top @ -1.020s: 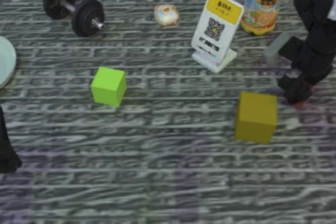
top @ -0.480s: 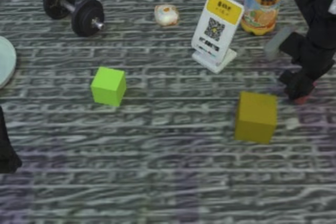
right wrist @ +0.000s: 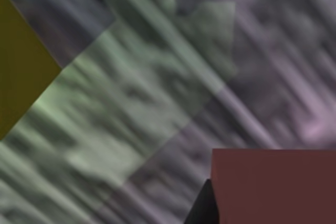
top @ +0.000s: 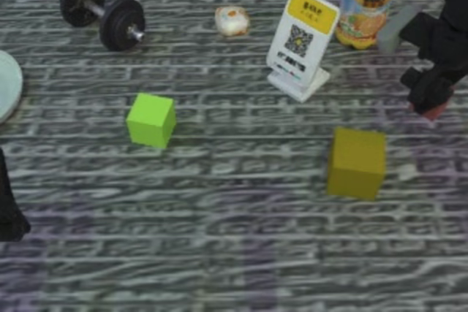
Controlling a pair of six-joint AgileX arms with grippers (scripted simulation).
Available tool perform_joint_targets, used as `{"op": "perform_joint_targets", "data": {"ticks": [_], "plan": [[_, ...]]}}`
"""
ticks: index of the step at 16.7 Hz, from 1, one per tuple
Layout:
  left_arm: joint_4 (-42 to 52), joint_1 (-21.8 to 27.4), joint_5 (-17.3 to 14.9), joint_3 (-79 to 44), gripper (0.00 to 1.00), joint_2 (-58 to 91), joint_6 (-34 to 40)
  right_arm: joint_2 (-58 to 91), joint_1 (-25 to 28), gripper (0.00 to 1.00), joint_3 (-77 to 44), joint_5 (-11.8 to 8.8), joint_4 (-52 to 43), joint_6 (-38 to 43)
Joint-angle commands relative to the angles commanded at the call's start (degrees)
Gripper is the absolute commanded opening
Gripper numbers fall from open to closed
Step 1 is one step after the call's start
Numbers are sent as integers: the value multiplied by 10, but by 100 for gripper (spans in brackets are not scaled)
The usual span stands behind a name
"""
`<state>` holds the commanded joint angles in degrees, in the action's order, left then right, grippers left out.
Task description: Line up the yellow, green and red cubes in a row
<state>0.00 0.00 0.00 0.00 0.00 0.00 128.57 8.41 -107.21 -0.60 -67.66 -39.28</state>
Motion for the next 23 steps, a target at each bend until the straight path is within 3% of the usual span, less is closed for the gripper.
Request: {"op": "perform_joint_targets", "data": {"ticks": [5, 16, 23], "plan": [[0, 0, 0, 0, 100, 0, 0, -9, 18, 0, 15, -1, 4, -12], [0, 0, 0, 0, 100, 0, 0, -150, 261, 0, 188, -6, 32, -146], [0, 0, 0, 0, 100, 0, 0, -152, 272, 0, 202, -6, 42, -151]]}}
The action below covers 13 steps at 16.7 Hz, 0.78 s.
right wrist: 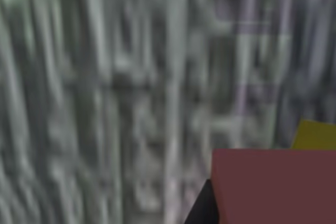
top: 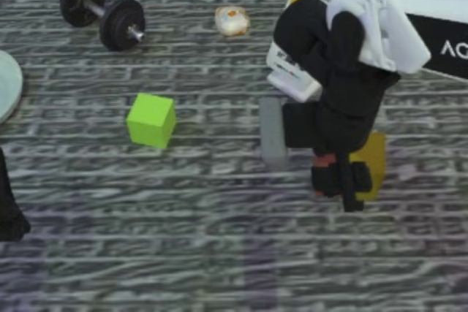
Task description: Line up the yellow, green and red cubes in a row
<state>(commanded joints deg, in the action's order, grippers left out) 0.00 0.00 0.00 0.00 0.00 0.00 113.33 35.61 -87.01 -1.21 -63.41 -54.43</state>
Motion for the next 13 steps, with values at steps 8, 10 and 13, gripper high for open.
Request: {"op": "perform_joint_targets", "data": {"ticks": [8, 10, 13], "plan": [[0, 0, 0, 0, 100, 0, 0, 41, 2, 0, 94, 0, 136, 1], [0, 0, 0, 0, 100, 0, 0, 41, 2, 0, 94, 0, 137, 1], [0, 0, 0, 0, 100, 0, 0, 41, 2, 8, 94, 0, 137, 1]]}}
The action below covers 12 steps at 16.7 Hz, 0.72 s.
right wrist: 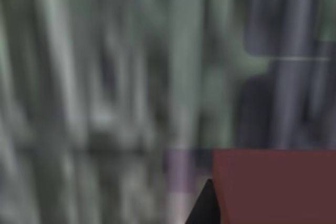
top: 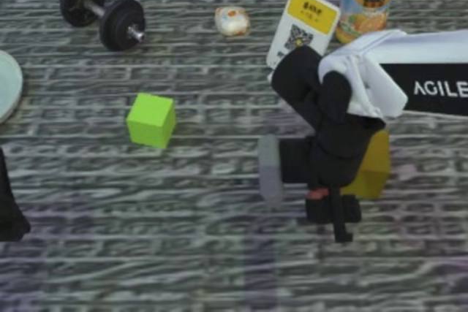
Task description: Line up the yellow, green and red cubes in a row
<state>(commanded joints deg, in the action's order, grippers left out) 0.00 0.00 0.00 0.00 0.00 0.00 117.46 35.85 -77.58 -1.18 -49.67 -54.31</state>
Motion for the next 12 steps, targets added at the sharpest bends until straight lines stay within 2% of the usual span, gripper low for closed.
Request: {"op": "perform_joint_targets", "data": {"ticks": [12], "plan": [[0, 0, 0, 0, 100, 0, 0, 0, 0, 98, 0, 0, 0, 0]]}}
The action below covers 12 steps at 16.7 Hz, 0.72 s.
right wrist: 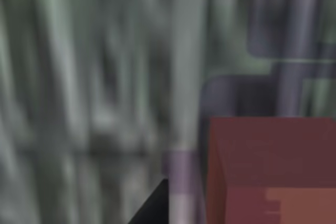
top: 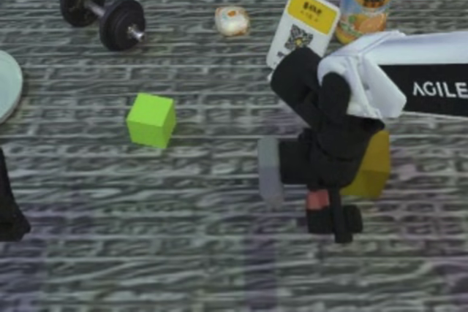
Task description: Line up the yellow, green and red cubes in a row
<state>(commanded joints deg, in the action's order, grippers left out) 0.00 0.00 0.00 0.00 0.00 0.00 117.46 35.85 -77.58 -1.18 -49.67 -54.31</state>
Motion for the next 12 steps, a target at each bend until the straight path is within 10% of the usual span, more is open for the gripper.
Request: {"op": "perform_joint_targets", "data": {"ticks": [12], "plan": [[0, 0, 0, 0, 100, 0, 0, -7, 2, 100, -20, 0, -24, -4]]}}
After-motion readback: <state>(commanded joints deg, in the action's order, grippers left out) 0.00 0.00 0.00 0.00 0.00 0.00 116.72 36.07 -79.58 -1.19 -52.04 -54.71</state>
